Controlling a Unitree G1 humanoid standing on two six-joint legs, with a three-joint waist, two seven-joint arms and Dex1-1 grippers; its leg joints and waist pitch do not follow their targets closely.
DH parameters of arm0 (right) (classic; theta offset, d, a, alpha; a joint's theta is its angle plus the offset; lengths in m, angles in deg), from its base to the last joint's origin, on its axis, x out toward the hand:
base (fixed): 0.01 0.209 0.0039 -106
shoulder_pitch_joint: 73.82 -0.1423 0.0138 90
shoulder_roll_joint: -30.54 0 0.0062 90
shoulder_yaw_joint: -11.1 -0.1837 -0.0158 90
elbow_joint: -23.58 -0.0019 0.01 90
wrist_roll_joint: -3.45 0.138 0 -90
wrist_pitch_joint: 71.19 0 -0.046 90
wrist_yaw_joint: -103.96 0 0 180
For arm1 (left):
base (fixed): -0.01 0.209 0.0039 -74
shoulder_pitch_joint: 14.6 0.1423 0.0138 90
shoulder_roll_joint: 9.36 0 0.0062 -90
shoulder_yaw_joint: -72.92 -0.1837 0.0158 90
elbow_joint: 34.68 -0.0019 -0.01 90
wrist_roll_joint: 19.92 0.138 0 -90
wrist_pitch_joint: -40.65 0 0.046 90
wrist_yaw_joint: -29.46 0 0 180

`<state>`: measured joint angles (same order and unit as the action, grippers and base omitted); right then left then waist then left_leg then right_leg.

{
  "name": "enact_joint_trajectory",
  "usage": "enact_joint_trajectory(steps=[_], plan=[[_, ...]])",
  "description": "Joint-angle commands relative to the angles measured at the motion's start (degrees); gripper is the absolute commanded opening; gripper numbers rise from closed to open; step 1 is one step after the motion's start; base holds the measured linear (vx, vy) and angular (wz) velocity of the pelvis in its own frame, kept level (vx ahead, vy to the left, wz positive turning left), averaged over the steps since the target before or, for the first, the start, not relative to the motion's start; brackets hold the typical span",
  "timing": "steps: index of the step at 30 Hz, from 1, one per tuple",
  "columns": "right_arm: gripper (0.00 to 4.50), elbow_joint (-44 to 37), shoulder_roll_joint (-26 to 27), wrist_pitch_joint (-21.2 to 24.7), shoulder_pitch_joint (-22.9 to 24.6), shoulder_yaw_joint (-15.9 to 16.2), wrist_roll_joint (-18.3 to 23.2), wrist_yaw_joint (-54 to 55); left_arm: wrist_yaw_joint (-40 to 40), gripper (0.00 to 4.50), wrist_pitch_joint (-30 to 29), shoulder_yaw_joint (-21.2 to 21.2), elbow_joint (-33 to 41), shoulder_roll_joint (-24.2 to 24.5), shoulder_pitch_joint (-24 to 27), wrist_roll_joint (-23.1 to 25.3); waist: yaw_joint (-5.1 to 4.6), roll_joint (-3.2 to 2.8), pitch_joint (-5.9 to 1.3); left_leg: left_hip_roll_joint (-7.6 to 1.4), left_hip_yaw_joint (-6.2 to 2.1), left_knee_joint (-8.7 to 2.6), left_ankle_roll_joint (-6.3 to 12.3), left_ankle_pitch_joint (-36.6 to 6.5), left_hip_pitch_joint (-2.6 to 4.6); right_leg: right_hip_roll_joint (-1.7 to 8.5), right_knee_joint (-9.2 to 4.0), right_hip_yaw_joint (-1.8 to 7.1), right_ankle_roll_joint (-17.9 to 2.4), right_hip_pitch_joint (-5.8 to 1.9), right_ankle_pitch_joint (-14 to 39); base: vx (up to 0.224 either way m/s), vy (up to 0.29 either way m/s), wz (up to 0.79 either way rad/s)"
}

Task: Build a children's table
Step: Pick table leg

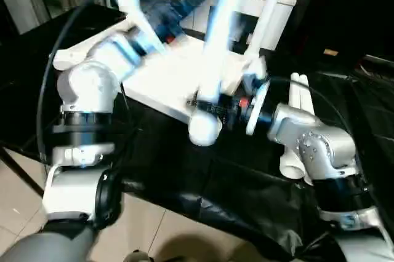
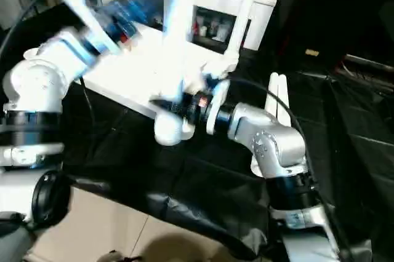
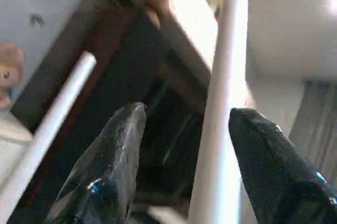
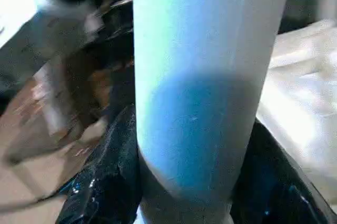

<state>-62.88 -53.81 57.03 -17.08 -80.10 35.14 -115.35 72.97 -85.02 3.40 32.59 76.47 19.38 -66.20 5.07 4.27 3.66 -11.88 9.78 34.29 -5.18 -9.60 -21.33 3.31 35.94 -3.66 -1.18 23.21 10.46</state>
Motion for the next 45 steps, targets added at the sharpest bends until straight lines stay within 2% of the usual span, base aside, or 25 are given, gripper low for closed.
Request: enact_joint_trajectory(steps=[1,3,4,5,6,7,8,9,10,11,12,14,15,16,18,19,24,28,33,36,39,42,45], plan=[[1.84,0.09,0.27,-1.91,0.33,-3.36,-1.05,5.14,2.62,2.89,1.44,-4.24,-2.94,2.36,1.79,5.14,-0.25,-1.25,-4.51,-0.7,0.09,-3.56,-1.62,-7.15,0.95,3.56,-3.88,2.67,-9.22,-3.43,7.21,0.0,0.0,0.0],[1.84,0.02,0.12,-2.05,0.62,-4.18,-1.3,6.24,3.4,2.89,3.06,-7.2,-4.76,3.78,2.37,8.89,-0.31,-1.24,-4.53,-0.8,0.07,-3.63,-1.84,-7.56,1.08,3.57,-3.98,2.68,-8.67,-3.44,7.88,0.0,0.0,0.0],[1.84,-0.2,-0.51,-2.11,1.26,-4.79,-2.0,7.24,3.47,2.89,6.73,-12.49,-7.18,5.79,2.9,15.25,-0.2,-1.24,-4.46,-0.95,-0.05,-3.83,-1.77,-8.01,1.24,3.69,-4.43,2.76,-7.58,-3.35,8.89,0.0,0.0,0.0],[1.84,-0.46,-0.94,-2.14,1.75,-5.13,-2.52,7.87,3.48,2.89,9.43,-16.0,-8.94,7.04,3.21,19.6,-0.15,-1.3,-4.43,-0.99,-0.11,-4.01,-2.02,-8.39,1.32,3.64,-4.53,2.78,-6.34,-3.33,9.74,0.0,0.0,0.0],[1.84,-0.46,-0.94,-2.14,1.75,-5.13,-2.52,7.87,3.48,2.89,9.43,-16.0,-8.94,7.04,3.21,19.6,-0.16,-1.36,-4.46,-0.99,-0.08,-3.95,-2.35,-8.59,1.31,3.67,-4.31,2.82,-6.19,-3.37,9.58,0.0,0.0,0.0],[1.84,-0.99,-2.11,-2.14,2.96,-5.11,-3.6,8.11,4.1,2.89,13.73,-23.54,-11.75,9.5,3.61,27.58,-0.06,-1.17,-4.52,-1.04,-0.22,-4.02,-2.46,-7.89,1.12,3.84,-4.27,2.79,-6.26,-3.54,8.73,0.0,0.0,0.0],[1.84,-1.22,-2.91,-2.2,3.81,-4.64,-4.49,8.01,5.23,2.89,16.19,-28.95,-13.09,11.15,3.88,32.58,0.04,-1.12,-4.55,-1.07,-0.28,-4.07,-2.48,-7.74,1.18,3.83,-4.29,2.85,-5.23,-3.5,9.03,0.0,0.0,0.0],[1.84,-1.23,-2.95,-2.21,3.87,-4.61,-4.56,8.02,5.33,2.89,16.39,-29.3,-13.22,11.24,3.88,32.94,-0.14,-1.09,-4.55,-1.01,-0.21,-4.03,-2.57,-7.51,1.01,3.82,-4.09,2.92,-5.25,-3.64,8.49,0.0,0.0,0.0],[1.84,-1.35,-3.33,-2.29,4.35,-4.34,-5.1,8.07,6.11,2.89,18.04,-32.12,-14.31,12.01,3.96,35.94,-0.08,-1.06,-4.65,-0.97,-0.22,-3.98,-2.62,-6.51,0.9,3.95,-4.04,2.89,-5.78,-3.71,7.23,0.0,0.0,0.0],[1.84,-1.46,-3.96,-2.63,5.07,-3.61,-6.38,8.29,7.62,2.89,22.02,-37.01,-16.2,13.45,4.08,41.14,-0.05,-1.27,-4.64,-0.89,-0.32,-3.94,-2.41,-6.24,0.74,3.94,-4.2,2.92,-5.54,-3.78,6.98,0.0,0.0,0.0],[1.84,-2.05,-4.55,-2.77,6.02,-2.86,-7.34,8.45,9.44,2.89,26.17,-41.4,-18.74,14.66,3.86,45.89,-0.19,-1.6,-4.62,-0.91,-0.3,-3.97,-2.52,-6.64,0.96,3.9,-4.38,2.96,-5.57,-3.63,6.58,0.0,0.0,0.0],[1.84,-2.85,-5.09,-2.86,7.03,-2.13,-8.09,8.65,11.23,2.89,30.16,-45.27,-21.24,15.71,3.57,50.04,-0.4,-1.45,-4.71,-0.86,-0.22,-3.86,-2.75,-6.77,0.78,3.98,-3.9,3.02,-6.35,-3.98,5.59,0.0,0.0,0.0],[1.84,-3.92,-5.24,-2.43,7.67,-2.12,-7.82,9.05,11.39,2.89,31.51,-46.12,-23.36,15.49,2.7,51.36,-0.6,-1.95,-4.72,-0.91,-0.23,-3.81,-2.83,-6.87,0.83,4.06,-3.74,3.04,-7.37,-3.93,5.11,0.0,0.0,0.0],[1.84,-3.92,-5.24,-2.43,7.67,-2.12,-7.82,9.05,11.39,2.89,31.51,-46.12,-23.36,15.49,2.7,51.36,-0.6,-1.81,-4.74,-0.93,-0.21,-3.8,-2.67,-6.98,0.9,4.05,-3.9,3.0,-7.82,-3.91,4.81,0.0,0.0,0.0],[1.84,-6.86,-5.95,-1.02,9.4,-1.96,-7.42,9.56,10.31,2.89,34.05,-48.42,-29.05,14.89,0.31,54.87,-0.73,-1.95,-4.71,-0.92,-0.09,-3.68,-2.25,-7.94,1.12,3.86,-3.88,3.08,-9.05,-3.8,4.08,0.0,0.0,0.0],[1.84,-8.11,-6.29,-0.44,10.26,-1.92,-7.28,9.81,9.31,2.89,36.36,-49.54,-32.62,14.37,-0.99,57.06,-0.76,-1.98,-4.62,-0.92,-0.18,-3.74,-2.0,-8.38,1.17,3.87,-4.05,3.06,-9.06,-3.82,4.75,0.0,0.0,0.0],[1.84,-10.71,-7.11,0.96,12.21,-2.31,-7.19,10.47,4.13,2.89,38.69,-50.03,-39.51,11.93,-3.62,58.79,-0.73,-1.7,-4.44,-0.96,-0.15,-3.68,-1.95,-10.56,1.31,4.08,-4.53,3.11,-9.31,-3.76,9.28,0.0,0.0,0.0],[1.84,-13.33,-7.62,2.34,13.85,-3.1,-7.02,11.11,-0.17,2.89,43.08,-48.87,-44.59,9.51,-5.5,59.56,-0.68,-1.54,-4.55,-0.94,-0.17,-3.61,-1.23,-9.88,1.17,4.02,-4.58,3.12,-9.41,-3.91,8.66,0.0,0.0,0.0],[1.84,-16.18,-8.42,4.22,15.59,-3.71,-6.27,11.86,-1.65,2.89,43.94,-46.18,-47.69,7.19,-6.38,58.21,-0.92,-1.19,-4.53,-0.88,-0.11,-3.47,-0.32,-9.06,1.09,4.0,-4.65,3.11,-9.62,-3.97,8.47,0.0,0.0,0.0],[1.84,-18.23,-8.88,5.64,16.91,-4.14,-5.76,12.52,-2.85,2.89,43.8,-45.18,-50.12,6.16,-6.75,58.41,-1.51,-1.09,-4.5,-0.77,-0.09,-3.37,0.32,-9.09,1.02,3.89,-4.88,3.06,-9.22,-3.98,9.57,0.0,0.0,0.0],[1.84,-19.72,-9.23,6.75,17.72,-4.61,-5.3,12.91,-1.32,2.89,42.98,-45.74,-51.72,5.86,-6.74,59.26,-2.0,-1.07,-4.32,-0.71,-0.12,-3.42,0.61,-10.01,1.05,3.86,-5.3,2.94,-8.84,-3.83,12.25,0.0,0.0,0.0],[1.84,-20.22,-9.5,7.41,17.8,-5.05,-5.04,13.0,1.02,2.89,41.68,-45.22,-52.99,5.5,-7.15,58.85,-2.19,-1.04,-4.24,-0.68,-0.09,-3.4,0.57,-10.83,1.11,3.88,-5.64,2.92,-8.25,-3.66,14.75,0.0,0.0,0.0],[1.84,-19.52,-10.02,7.57,16.93,-5.17,-5.0,12.98,2.34,2.89,40.83,-45.83,-54.09,5.58,-7.84,60.86,-2.22,-1.1,-4.22,-0.74,-0.18,-3.46,0.66,-10.8,1.07,3.89,-5.75,2.89,-7.94,-3.67,15.31,0.0,0.0,0.0]])
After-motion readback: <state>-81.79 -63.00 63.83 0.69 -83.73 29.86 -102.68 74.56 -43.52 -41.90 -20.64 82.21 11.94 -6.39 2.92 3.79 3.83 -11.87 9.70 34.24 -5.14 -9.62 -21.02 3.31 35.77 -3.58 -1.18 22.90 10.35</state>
